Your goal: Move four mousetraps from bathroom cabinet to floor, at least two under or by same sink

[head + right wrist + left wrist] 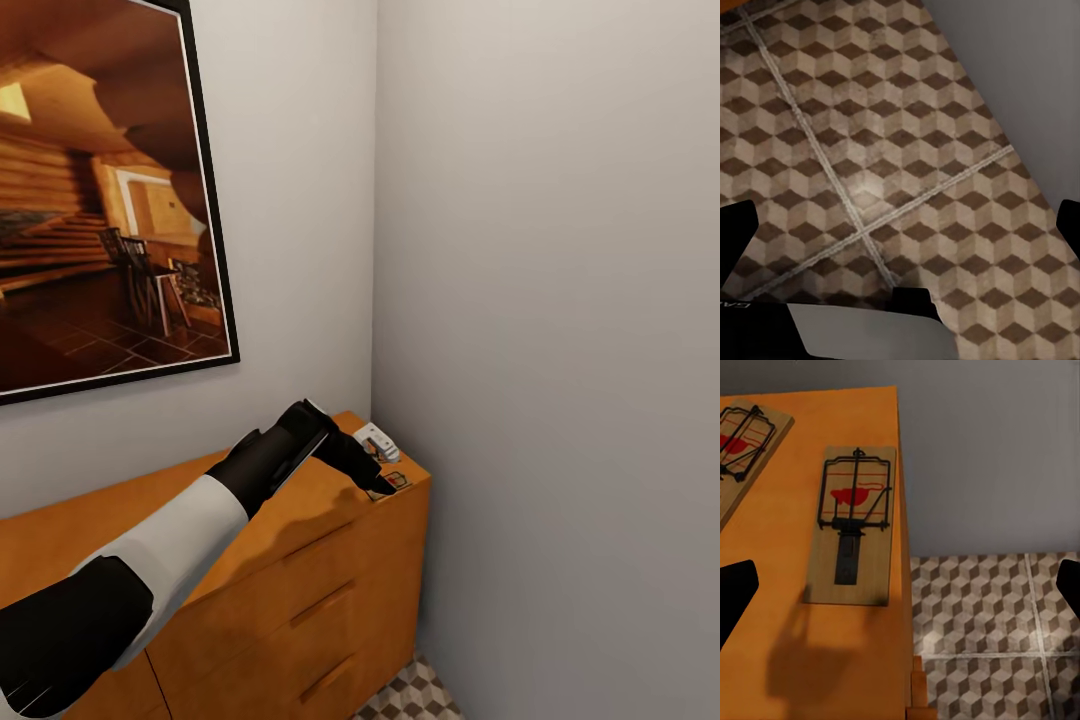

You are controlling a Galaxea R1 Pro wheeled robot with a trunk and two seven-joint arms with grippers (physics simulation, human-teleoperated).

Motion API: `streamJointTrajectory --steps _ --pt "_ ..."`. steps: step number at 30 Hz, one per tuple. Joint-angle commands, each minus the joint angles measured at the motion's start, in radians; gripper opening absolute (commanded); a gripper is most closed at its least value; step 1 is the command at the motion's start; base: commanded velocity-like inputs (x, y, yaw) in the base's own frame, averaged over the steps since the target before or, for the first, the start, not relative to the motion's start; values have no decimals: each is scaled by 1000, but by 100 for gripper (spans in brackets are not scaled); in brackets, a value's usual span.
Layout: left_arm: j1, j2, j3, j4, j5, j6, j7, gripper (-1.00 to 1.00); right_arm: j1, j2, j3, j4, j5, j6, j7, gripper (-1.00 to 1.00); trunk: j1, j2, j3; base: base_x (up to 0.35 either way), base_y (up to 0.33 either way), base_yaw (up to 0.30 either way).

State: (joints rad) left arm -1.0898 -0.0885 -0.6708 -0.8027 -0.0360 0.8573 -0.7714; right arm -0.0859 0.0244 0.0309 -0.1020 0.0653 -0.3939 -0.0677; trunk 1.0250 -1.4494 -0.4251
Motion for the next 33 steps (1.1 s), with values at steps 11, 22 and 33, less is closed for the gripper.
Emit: streamJointTrajectory --steps 11,22,33 --pt "-1 0 0 -1 -4 5 -5 100 -1 0 3 2 7 -2 -6 100 0 -1 -5 0 0 0" --pt "-1 0 -1 0 -4 5 -5 100 -1 0 3 2 7 -2 -6 100 0 -1 -17 13 0 0" --pt "-1 0 -2 -1 -4 5 -5 100 0 0 3 3 7 -2 -6 100 0 -1 -23 56 0 0"
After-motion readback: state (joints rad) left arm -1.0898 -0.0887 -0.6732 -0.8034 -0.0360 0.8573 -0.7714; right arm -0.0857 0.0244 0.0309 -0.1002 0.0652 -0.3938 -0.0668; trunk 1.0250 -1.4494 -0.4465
